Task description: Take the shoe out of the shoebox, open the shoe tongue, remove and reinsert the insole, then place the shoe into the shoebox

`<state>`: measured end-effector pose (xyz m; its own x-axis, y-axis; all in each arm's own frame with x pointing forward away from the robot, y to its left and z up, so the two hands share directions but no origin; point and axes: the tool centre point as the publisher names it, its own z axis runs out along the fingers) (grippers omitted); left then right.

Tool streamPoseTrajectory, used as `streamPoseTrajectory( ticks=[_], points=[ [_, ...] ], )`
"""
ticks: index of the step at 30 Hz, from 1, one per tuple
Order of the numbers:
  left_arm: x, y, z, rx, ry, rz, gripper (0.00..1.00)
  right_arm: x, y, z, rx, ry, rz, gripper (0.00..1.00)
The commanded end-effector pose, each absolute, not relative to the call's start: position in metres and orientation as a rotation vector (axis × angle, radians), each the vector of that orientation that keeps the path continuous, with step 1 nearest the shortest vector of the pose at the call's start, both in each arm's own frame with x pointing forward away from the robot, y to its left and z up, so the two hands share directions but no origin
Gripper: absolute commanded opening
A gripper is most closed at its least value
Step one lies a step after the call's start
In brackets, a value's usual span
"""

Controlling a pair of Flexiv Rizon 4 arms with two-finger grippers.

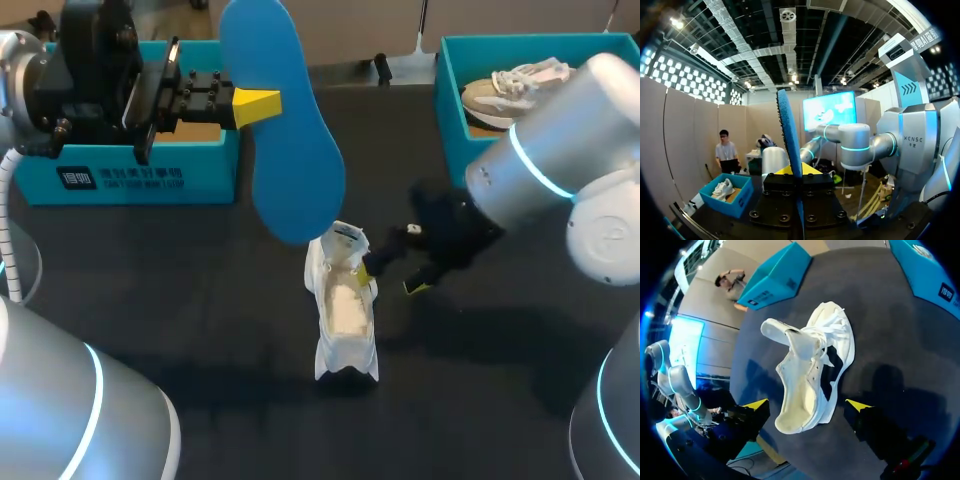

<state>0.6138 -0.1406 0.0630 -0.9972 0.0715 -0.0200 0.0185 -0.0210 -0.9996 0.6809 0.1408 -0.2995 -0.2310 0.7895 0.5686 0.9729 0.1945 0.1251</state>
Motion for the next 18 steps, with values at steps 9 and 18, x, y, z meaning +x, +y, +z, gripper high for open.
streamPoseTrajectory(
  ticks=[9,18],
  points=[
    [0.614,-0.141,0.062,-0.101,-2.170,2.218,0.00,0.702,0.105,-0.257,-1.706,-1.999,-0.811,1.00],
    [0.614,-0.141,0.062,-0.101,-2.170,2.218,0.00,0.734,0.101,-0.217,-1.545,-1.726,-1.082,1.00]
  ],
)
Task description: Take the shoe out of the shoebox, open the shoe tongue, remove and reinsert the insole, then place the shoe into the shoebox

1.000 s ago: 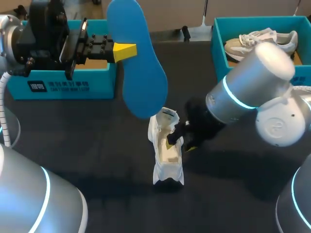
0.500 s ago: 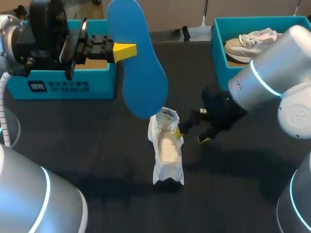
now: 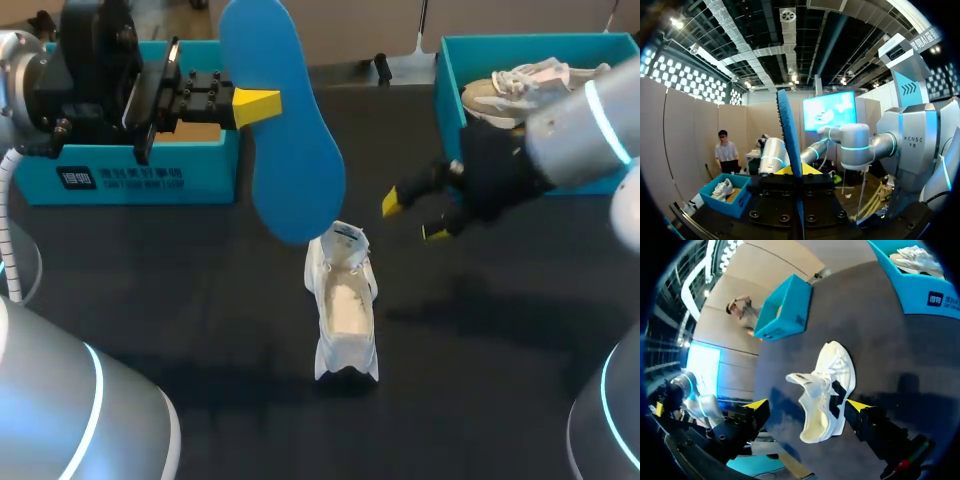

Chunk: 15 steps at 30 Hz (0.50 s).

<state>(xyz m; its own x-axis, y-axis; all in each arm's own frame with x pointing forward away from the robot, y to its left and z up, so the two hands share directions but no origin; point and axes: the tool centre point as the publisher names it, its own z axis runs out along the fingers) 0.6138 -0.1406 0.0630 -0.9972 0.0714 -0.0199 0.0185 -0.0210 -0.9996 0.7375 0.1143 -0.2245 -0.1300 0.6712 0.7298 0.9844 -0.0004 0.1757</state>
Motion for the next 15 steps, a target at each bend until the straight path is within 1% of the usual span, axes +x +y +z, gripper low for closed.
streamPoseTrajectory(
  ticks=[1,12,15],
  points=[
    [0.614,-0.141,0.062,-0.101,-2.170,2.218,0.00,0.734,0.101,-0.217,-1.545,-1.726,-1.082,1.00],
    [0.614,-0.141,0.062,-0.101,-2.170,2.218,0.00,0.735,0.102,-0.216,-1.524,-1.698,-1.094,1.00],
    [0.627,-0.142,0.058,-0.257,-2.308,2.288,0.00,0.743,0.102,-0.204,-1.499,-1.656,-1.126,1.00]
  ],
)
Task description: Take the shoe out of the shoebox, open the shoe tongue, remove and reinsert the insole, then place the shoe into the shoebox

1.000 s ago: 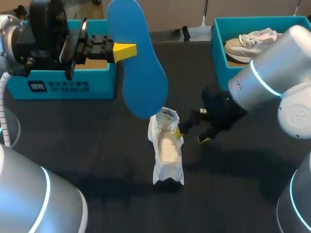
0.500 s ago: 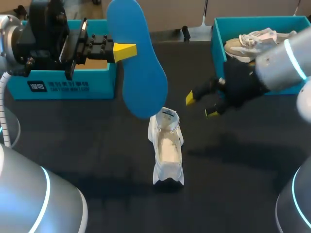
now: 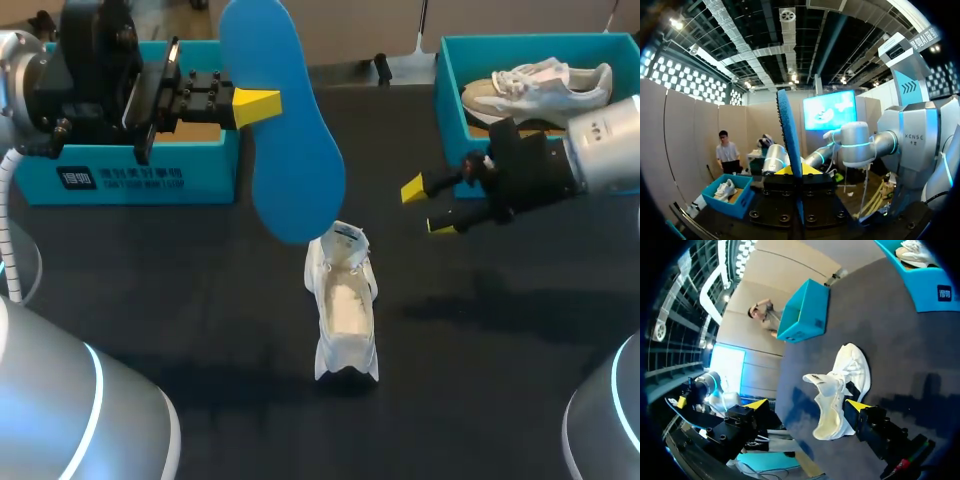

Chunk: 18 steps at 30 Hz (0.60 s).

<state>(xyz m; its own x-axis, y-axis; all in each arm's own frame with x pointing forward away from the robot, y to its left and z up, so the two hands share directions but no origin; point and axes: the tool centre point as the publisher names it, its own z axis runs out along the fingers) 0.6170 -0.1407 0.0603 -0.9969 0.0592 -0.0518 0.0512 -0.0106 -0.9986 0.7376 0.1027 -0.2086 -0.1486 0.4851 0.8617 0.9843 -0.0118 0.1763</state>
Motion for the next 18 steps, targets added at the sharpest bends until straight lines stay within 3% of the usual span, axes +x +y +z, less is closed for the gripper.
streamPoseTrajectory(
  ticks=[1,9,12,18],
  points=[
    [0.632,-0.141,0.058,-0.312,-2.295,2.322,0.00,0.746,0.102,-0.199,-1.496,-1.653,-1.133,1.00],
    [0.663,-0.131,0.062,-0.820,-2.344,2.514,0.00,0.755,0.102,-0.163,-1.415,-1.617,-1.162,1.00],
    [0.663,-0.126,0.058,-1.234,-2.260,2.544,0.00,0.756,0.104,-0.154,-1.395,-1.579,-1.157,1.00],
    [0.663,-0.126,0.058,-1.234,-2.260,2.544,0.00,0.757,0.106,-0.149,-1.365,-1.542,-1.122,1.00]
  ],
)
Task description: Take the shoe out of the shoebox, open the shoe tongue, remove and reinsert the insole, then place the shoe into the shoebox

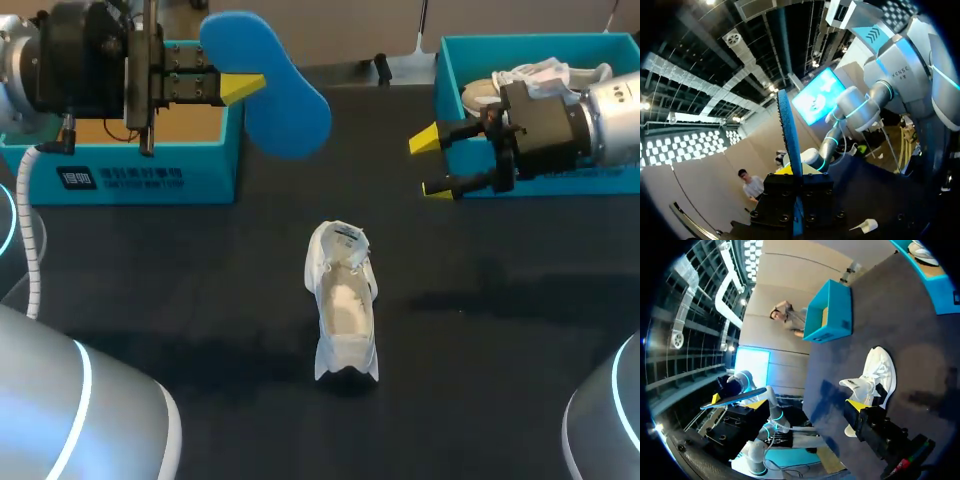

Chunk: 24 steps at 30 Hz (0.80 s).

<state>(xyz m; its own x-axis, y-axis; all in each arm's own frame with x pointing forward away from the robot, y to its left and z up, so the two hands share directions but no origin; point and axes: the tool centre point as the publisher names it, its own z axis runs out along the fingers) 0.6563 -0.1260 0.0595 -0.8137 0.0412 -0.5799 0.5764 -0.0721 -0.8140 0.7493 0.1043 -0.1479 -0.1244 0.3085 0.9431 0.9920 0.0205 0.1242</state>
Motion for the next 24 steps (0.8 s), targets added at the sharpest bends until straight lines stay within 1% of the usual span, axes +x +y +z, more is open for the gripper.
streamPoseTrajectory(
  ticks=[1,7,8,10,11,12,14,16,20,24],
  points=[
    [0.663,-0.126,0.058,0.908,1.663,-1.872,0.00,0.757,0.106,-0.149,-1.365,-1.542,-1.122,1.00],
    [0.663,-0.126,0.058,0.908,1.663,-1.872,0.00,0.757,0.106,-0.149,-1.365,-1.542,-1.122,1.00],
    [0.664,-0.128,0.052,0.977,1.648,-1.765,0.00,0.757,0.106,-0.149,-1.365,-1.542,-1.122,1.00],
    [0.668,-0.129,0.040,1.041,1.613,-1.710,0.00,0.757,0.106,-0.149,-1.365,-1.542,-1.122,1.00],
    [0.670,-0.131,0.033,1.099,1.607,-1.587,0.00,0.757,0.106,-0.149,-1.365,-1.542,-1.122,1.00],
    [0.672,-0.133,0.027,1.119,1.587,-1.612,0.00,0.757,0.106,-0.149,-1.365,-1.542,-1.122,1.00],
    [0.674,-0.134,0.021,1.179,1.530,-1.497,0.00,0.760,0.105,-0.143,-1.366,-1.537,-1.122,1.00],
    [0.676,-0.136,0.016,1.192,1.450,-1.483,0.00,0.764,0.104,-0.136,-1.366,-1.538,-1.118,1.00],
    [0.667,-0.141,0.003,1.363,1.198,-1.375,0.00,0.772,0.101,-0.126,-1.349,-1.506,-1.117,1.00],
    [0.667,-0.141,0.003,1.363,1.198,-1.375,0.00,0.777,0.097,-0.125,-1.311,-1.447,-1.119,1.00]
  ],
)
